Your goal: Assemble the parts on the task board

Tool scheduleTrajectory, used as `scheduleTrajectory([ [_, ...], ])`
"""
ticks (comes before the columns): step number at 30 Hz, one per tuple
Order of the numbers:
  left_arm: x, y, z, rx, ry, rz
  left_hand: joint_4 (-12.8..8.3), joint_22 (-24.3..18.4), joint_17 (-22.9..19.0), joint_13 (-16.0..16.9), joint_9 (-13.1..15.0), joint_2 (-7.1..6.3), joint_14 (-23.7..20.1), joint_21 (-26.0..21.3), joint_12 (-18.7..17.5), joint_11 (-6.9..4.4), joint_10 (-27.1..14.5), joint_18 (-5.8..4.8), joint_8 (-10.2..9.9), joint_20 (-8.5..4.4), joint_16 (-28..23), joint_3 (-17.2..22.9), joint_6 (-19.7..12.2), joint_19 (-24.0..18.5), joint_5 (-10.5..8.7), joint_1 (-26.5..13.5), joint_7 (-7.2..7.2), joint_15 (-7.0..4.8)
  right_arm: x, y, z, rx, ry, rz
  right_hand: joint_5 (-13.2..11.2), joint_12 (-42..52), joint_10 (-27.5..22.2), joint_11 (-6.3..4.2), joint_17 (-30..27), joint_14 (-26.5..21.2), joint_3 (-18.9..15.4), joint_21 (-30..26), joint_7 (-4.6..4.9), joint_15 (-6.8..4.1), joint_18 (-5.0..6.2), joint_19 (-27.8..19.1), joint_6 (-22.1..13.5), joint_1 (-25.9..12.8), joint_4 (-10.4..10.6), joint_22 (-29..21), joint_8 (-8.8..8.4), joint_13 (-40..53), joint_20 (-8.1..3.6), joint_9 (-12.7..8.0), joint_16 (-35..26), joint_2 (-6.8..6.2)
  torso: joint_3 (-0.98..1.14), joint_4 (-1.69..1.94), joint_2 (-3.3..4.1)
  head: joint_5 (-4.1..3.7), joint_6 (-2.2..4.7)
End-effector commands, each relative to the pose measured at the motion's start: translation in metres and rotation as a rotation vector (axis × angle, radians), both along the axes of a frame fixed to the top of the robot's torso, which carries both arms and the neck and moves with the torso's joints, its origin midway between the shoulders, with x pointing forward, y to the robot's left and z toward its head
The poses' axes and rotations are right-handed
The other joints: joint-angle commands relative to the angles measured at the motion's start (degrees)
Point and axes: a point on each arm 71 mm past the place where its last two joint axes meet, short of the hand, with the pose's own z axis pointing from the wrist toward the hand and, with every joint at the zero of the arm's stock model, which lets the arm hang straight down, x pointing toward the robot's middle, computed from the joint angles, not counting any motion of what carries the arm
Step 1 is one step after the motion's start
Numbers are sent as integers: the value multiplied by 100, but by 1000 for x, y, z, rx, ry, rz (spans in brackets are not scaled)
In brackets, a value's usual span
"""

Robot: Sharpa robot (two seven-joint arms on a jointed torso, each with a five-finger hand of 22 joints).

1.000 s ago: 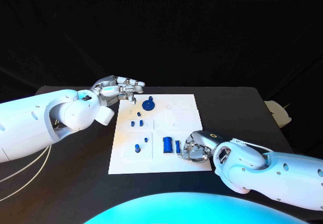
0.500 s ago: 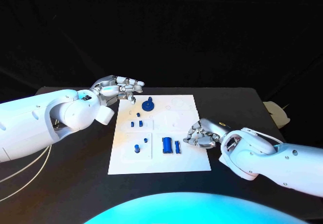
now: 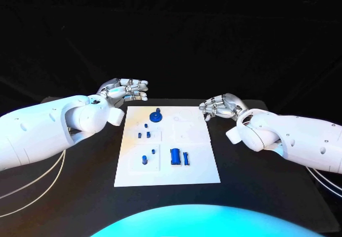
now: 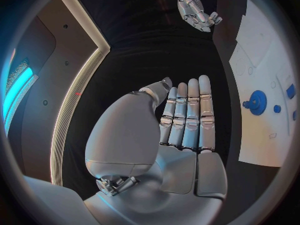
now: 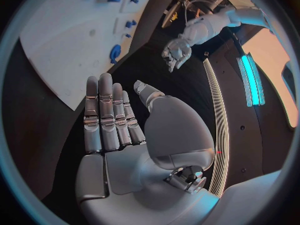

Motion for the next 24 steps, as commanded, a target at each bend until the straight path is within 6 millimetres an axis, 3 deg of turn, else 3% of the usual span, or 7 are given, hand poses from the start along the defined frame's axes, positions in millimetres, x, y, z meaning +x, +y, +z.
scheduleTrajectory([
  [1, 6, 4, -12, -89, -24, 110, 104, -338, -312, -179, -46, -48, -213, -516, -294, 135, -18, -155, -98, 167, -608, -31, -175, -392, -2, -137, -30, 163, 19, -1, 7, 278, 33, -39, -156, -525, 3, 210, -526, -494, 12, -192, 41, 198, -3, -474, 44, 44, 16, -540, -224, -805, 239, -284, -827, 3, -12, -2, -148, 25, 205],
  [7, 12, 4, -31, -115, -34, 161, 197, -1087, -864, -526, -188, -80, -794, -1543, -943, 401, -365, -306, -225, 559, -1660, -357, -427, -1117, -7, -241, -59, 502, 42, -4, 12, 333, 2, -53, -275, -1113, 113, 302, -1481, -455, -367, -224, 32, 434, 87, -962, 217, 116, -71, -1644, -679, -2017, 523, -826, -1943, 87, -3, 30, -223, 23, 446],
  [15, 16, 4, -38, -104, -51, 179, 210, -1957, -1488, -672, -377, 172, -557, -2235, -1495, 487, -205, -43, -208, 818, -2519, -829, -356, -948, -12, -91, -39, 586, 55, -4, 22, 362, -44, -46, -301, -1609, 391, 349, -2375, -169, -861, -191, 144, 487, 89, -1310, 324, 184, -234, -2819, -740, -2936, 647, -1404, -2595, 385, 42, 37, -222, 100, 646],
  [16, 15, 4, -41, -80, -11, 161, 26, -2482, -1690, -1032, -791, 318, -2043, -2585, -1686, 149, -1911, -396, -593, 318, -2757, -1342, -2052, -2324, -278, -2433, -301, 286, 54, -5, 20, 303, -31, -77, -503, -1805, -1362, 60, -2552, -2022, -1149, -548, -203, 245, -292, -2621, -1319, -1948, -57, -3622, -1105, -3424, 171, -1627, -2956, 266, 34, 35, -215, 96, 593],
  [18, 15, 4, -41, -79, -12, 162, 12, -2573, -1738, -1032, -791, 364, -2102, -2585, -1732, 149, -1990, -395, -593, 285, -2815, -1414, -2137, -2370, -278, -2577, -309, 281, 54, -5, 20, 305, -32, -79, -513, -1844, -1421, 32, -2616, -2080, -1206, -548, -220, 224, -291, -2677, -1393, -2071, -57, -3745, -1105, -3424, 142, -1679, -2956, 266, 38, 37, -213, 96, 604],
  [19, 14, 3, -41, -76, -14, 165, -393, -2651, -1771, -1032, -791, 780, -2300, -2585, -1761, 103, -2224, -395, -593, 221, -2853, -1487, -2356, -2555, -278, -2904, -342, 242, 53, -4, 20, 309, -34, -83, -547, -1878, -1656, -5, -2651, -2328, -1244, -548, -264, 194, -292, -2848, -1612, -2366, -57, -3868, -1105, -3424, 79, -1718, -2956, 266, 46, 42, -208, 96, 627],
  [24, 8, -2, -40, -58, -29, 188, -393, -2854, -2219, -1032, -791, 780, -2856, -2585, -2188, -19, -2861, -464, -593, 32, -2949, -1679, -2981, -3061, -278, -3792, -444, 130, 45, 2, 20, 336, -51, -115, -1008, -2354, -2311, -115, -3125, -3022, -1367, -548, -395, 102, -386, -3338, -2226, -3177, -57, -4193, -1105, -3424, -99, -1814, -2956, 266, 107, 81, -172, 99, 803],
])
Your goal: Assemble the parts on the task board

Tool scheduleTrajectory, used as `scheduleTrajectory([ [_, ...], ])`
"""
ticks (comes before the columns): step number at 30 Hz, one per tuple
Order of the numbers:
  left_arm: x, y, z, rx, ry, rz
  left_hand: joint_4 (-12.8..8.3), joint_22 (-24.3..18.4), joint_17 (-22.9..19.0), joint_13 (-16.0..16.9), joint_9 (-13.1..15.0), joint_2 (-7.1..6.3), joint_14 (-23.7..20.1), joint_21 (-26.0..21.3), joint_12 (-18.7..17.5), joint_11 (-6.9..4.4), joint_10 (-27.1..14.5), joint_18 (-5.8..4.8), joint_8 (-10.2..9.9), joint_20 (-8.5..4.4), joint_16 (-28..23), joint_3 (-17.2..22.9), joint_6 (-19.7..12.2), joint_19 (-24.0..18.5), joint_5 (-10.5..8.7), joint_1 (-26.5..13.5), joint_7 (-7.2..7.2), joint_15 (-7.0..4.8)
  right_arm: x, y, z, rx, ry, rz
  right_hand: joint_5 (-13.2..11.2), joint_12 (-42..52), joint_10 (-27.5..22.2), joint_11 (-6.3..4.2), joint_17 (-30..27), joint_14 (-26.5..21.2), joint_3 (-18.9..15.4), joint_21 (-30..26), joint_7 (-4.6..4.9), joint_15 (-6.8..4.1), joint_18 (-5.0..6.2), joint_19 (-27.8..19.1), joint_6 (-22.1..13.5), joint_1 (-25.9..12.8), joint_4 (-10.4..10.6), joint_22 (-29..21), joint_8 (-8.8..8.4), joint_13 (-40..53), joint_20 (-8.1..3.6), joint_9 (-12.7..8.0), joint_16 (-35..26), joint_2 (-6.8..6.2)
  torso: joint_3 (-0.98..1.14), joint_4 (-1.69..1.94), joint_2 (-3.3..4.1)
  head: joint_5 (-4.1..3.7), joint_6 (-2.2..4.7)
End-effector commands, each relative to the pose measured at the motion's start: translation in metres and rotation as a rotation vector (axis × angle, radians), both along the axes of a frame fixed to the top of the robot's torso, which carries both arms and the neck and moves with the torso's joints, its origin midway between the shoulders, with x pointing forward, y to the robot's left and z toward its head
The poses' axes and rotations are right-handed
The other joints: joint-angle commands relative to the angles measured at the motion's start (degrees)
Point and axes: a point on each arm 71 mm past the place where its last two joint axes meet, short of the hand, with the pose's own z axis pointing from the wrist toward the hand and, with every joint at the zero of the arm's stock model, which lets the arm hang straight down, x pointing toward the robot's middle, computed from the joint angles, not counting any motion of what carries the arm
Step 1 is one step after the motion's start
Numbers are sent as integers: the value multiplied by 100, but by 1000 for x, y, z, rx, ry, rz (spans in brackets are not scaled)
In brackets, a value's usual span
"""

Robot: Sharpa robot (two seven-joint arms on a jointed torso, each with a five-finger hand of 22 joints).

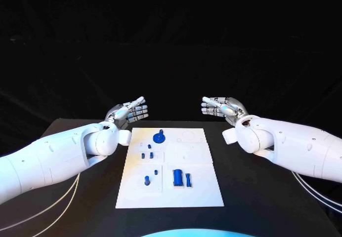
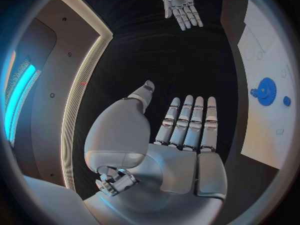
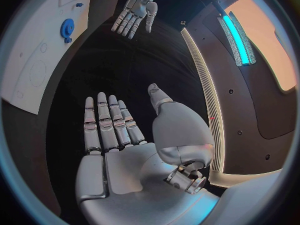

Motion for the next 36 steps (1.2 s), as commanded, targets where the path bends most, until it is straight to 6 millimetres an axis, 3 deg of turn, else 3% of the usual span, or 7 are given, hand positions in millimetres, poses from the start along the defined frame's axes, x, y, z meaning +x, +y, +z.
scheduleTrajectory([
  [1, -5, -4, 2, 30, -24, 35, -248, -423, -484, -113, -125, 273, -1167, -110, -393, -260, -1341, -239, -122, -393, -195, -409, -1312, -1066, -96, -1862, -206, -235, -6, 4, 1, 21, -21, -53, -516, -551, -1371, -227, -545, -1455, -249, -121, -273, -195, -251, -1031, -1283, -1696, 61, -679, -117, -149, -371, -201, -125, -46, 71, 45, 45, 2, 182],
  [2, -7, -6, 2, 36, -29, 43, -248, -459, -484, -113, -125, 273, -1264, -110, -393, -282, -1453, -249, -122, -426, -213, -438, -1419, -1154, -96, -2017, -223, -254, -9, 6, 1, 30, -24, -64, -516, -551, -1484, -246, -545, -1576, -267, -121, -296, -612, -251, -1117, -1389, -1836, 61, -735, -117, -149, -401, -216, -125, -46, 91, 58, 57, 3, 240],
  [10, -32, -27, 11, 110, -93, 132, -248, -700, -484, -113, -125, 273, -1927, -110, -393, -815, -2213, -361, -122, -652, -619, -679, -2166, -1755, -96, -3072, -646, -737, -40, 26, 6, 104, -47, -189, -516, -551, -2259, -714, -545, -2399, -796, -121, -451, -612, -376, -1700, -2116, -2794, 61, -1119, -117, -149, -612, -626, -125, -46, 265, 168, 159, 12, 737],
  [11, -37, -30, 13, 123, -106, 147, -248, -738, -484, -113, -125, 273, -2034, -110, -393, -815, -2338, -361, -122, -686, -619, -711, -2286, -1857, -96, -3245, -646, -737, -45, 29, 7, 112, -49, -207, -516, -551, -2390, -714, -545, -2539, -796, -121, -858, -612, -377, -1798, -2239, -2957, 61, -1185, -117, -149, -650, -626, -125, -46, 282, 179, 170, 12, 788],
  [12, -40, -32, 14, 130, -114, 157, -248, -762, -484, -113, -125, 273, -2097, -110, -393, -815, -2412, -797, -122, -709, -619, -737, -2357, -1911, -96, -3346, -646, -737, -47, 30, 8, 116, -49, -217, -516, -551, -2465, -714, -545, -2617, -796, -121, -858, -612, -419, -1855, -2308, -3048, 61, -1221, -117, -149, -666, -626, -125, -46, 291, 185, 175, 13, 814],
  [13, -43, -34, 15, 137, -121, 165, -248, -783, -484, -113, -125, 273, -2158, -110, -393, -815, -2481, -797, -122, -728, -619, -760, -2426, -1968, -96, -3443, -646, -737, -50, 31, 8, 120, -50, -227, -516, -551, -2537, -714, -545, -2694, -796, -121, -858, -612, -838, -1907, -2375, -3137, 61, -1257, -117, -149, -688, -626, -125, -46, 299, 189, 179, 13, 835],
  [36, -59, -43, 23, 175, -164, 213, -248, -1330, -484, -113, -125, 273, -3069, -110, -393, -815, -3524, -797, -122, -1237, -619, -1293, -3449, -2790, -96, -4893, -646, -737, -60, 36, 11, 132, -51, -261, -516, -551, -3603, -714, -545, -3825, -796, -121, -858, -612, -838, -2697, -3373, -4450, 61, -2128, -117, -149, -1166, -626, -125, -46, 309, 196, 186, 14, 866],
])
